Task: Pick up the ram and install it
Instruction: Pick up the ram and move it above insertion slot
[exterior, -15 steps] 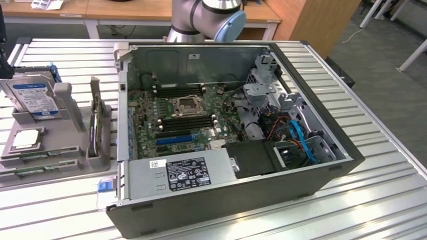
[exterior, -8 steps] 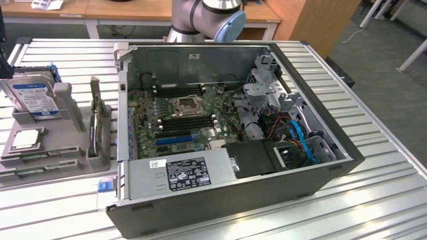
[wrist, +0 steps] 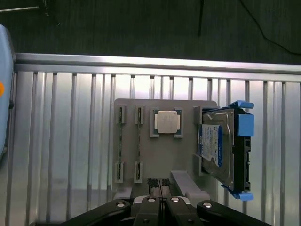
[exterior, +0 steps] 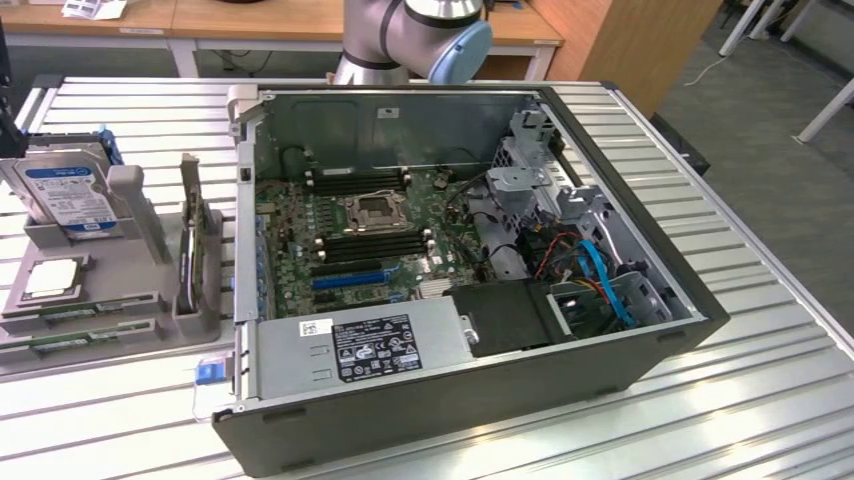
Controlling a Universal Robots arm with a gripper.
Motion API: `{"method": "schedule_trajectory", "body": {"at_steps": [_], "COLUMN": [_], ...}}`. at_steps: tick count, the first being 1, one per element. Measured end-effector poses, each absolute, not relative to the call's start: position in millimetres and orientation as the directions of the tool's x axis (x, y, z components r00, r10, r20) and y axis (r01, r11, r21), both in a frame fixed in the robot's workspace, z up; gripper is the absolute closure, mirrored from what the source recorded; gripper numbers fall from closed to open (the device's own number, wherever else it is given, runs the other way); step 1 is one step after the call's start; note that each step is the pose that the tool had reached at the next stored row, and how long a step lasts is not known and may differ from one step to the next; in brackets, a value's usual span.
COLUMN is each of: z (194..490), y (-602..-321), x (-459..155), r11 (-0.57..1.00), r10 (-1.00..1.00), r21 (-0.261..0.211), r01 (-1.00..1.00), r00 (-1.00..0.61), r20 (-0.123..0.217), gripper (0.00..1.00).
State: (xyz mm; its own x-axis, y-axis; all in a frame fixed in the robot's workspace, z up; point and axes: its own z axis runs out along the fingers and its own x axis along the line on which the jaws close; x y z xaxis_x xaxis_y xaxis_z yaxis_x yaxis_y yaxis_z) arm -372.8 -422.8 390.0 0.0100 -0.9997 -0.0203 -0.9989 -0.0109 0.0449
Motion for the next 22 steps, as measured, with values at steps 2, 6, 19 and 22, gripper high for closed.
{"method": "schedule_trajectory", "body": {"at_steps": [2, 6, 19, 22], "z": [390.0, 390.0, 390.0, 388.7], "y": [-422.8, -422.8, -423.1, -423.1], "x": [-372.8, -372.8, -372.8, -372.9], "r11": [-0.011, -0.011, -0.011, -0.011], "r10": [-1.0, -1.0, -1.0, -1.0], "r21": [0.045, 0.045, 0.045, 0.045], "r01": [-0.999, -0.999, -0.999, -0.999], "r00": [0.01, 0.01, 0.01, 0.01], "r20": [-0.02, -0.02, -0.02, -0.021], "gripper": [0.9, 0.9, 0.71, 0.71]}}
